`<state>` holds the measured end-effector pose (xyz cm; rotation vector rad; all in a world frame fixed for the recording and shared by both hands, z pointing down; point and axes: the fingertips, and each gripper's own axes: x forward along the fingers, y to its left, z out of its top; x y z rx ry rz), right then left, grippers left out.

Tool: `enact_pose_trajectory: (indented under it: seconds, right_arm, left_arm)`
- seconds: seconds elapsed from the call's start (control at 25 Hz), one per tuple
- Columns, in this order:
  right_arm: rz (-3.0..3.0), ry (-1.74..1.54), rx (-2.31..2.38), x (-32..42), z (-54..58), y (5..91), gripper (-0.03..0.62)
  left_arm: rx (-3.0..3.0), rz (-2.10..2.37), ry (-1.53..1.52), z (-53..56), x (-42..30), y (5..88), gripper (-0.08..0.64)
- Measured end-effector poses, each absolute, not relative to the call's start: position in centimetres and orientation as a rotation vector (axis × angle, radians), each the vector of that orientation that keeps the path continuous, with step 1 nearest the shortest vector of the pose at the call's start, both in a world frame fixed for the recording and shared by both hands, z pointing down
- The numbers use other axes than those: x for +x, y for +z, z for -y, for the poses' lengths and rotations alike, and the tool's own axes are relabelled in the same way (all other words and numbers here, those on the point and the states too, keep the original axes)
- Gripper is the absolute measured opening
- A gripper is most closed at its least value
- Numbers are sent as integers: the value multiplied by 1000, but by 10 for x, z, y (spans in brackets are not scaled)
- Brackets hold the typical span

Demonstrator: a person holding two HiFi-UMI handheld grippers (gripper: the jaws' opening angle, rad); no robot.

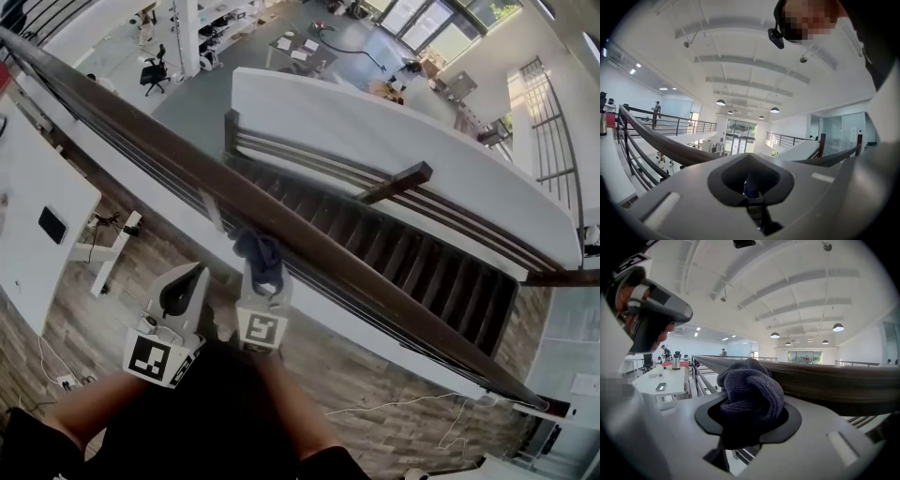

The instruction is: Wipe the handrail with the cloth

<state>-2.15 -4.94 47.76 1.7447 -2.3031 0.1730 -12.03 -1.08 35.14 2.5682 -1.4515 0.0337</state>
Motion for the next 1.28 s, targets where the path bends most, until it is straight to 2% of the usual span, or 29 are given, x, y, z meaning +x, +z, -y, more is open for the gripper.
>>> enact_pose_trajectory:
  seconds: [0.68, 0.92, 1.28]
  right_arm:
    - [2033, 322, 1838, -57, 127, 605, 158]
    - [1975, 322, 1844, -57, 130, 619, 158]
    - [1948, 344, 1842, -48, 128, 625, 161]
  left_arm:
    - [2591, 1479, 69, 76, -247, 384, 0]
    - [2616, 1471, 40, 84, -253, 385, 0]
    - [2647, 1372, 26, 85, -221, 387, 0]
